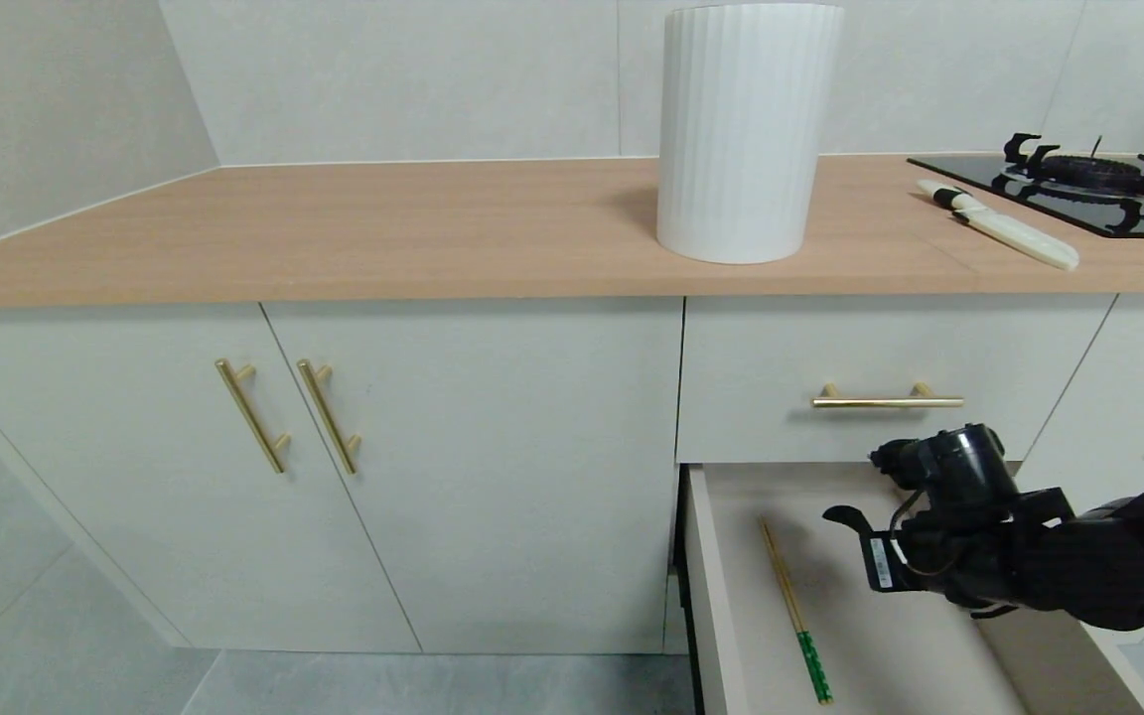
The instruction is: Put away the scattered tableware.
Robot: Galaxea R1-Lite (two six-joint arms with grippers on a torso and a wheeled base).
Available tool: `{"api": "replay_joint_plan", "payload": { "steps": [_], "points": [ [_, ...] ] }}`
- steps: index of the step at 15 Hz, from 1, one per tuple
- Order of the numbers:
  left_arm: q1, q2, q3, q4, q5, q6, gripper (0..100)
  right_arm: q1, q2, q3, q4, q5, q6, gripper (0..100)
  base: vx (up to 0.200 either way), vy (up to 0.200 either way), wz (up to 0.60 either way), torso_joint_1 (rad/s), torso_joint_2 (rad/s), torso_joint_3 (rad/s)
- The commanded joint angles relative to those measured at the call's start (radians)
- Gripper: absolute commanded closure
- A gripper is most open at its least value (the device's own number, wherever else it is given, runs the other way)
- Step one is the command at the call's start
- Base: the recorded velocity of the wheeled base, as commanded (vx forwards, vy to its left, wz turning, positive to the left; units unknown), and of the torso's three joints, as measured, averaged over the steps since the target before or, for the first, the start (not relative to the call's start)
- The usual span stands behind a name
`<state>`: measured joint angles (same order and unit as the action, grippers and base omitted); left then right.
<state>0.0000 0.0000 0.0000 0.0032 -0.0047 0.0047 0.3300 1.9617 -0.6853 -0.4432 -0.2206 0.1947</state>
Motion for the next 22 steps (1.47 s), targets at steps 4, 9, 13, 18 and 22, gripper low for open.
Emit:
{"api": "replay_joint_plan", "payload": {
  "steps": [4,9,13,18,22],
  "points": [
    [0.0,0.002,0.0,0.0,0.0,0.0,0,0.001,0.29,0.089,-0.327,-0.043,-0.006,100,0.0,0.0,0.0,0.0,0.0,0.0],
    [0.0,0.002,0.0,0.0,0.0,0.0,0,0.004,0.373,0.09,-0.373,-0.045,-0.009,100,0.0,0.0,0.0,0.0,0.0,0.0],
    [0.0,0.002,0.0,0.0,0.0,0.0,0,0.004,0.384,0.092,-0.405,-0.045,-0.009,100,0.0,0.0,0.0,0.0,0.0,0.0],
    [0.0,0.002,0.0,0.0,0.0,0.0,0,0.004,0.384,0.092,-0.408,-0.045,-0.009,100,0.0,0.0,0.0,0.0,0.0,0.0],
    [0.0,0.002,0.0,0.0,0.0,0.0,0,0.003,0.382,0.092,-0.408,-0.045,-0.008,0,0.0,0.0,0.0,0.0,0.0,0.0]
  ]
}}
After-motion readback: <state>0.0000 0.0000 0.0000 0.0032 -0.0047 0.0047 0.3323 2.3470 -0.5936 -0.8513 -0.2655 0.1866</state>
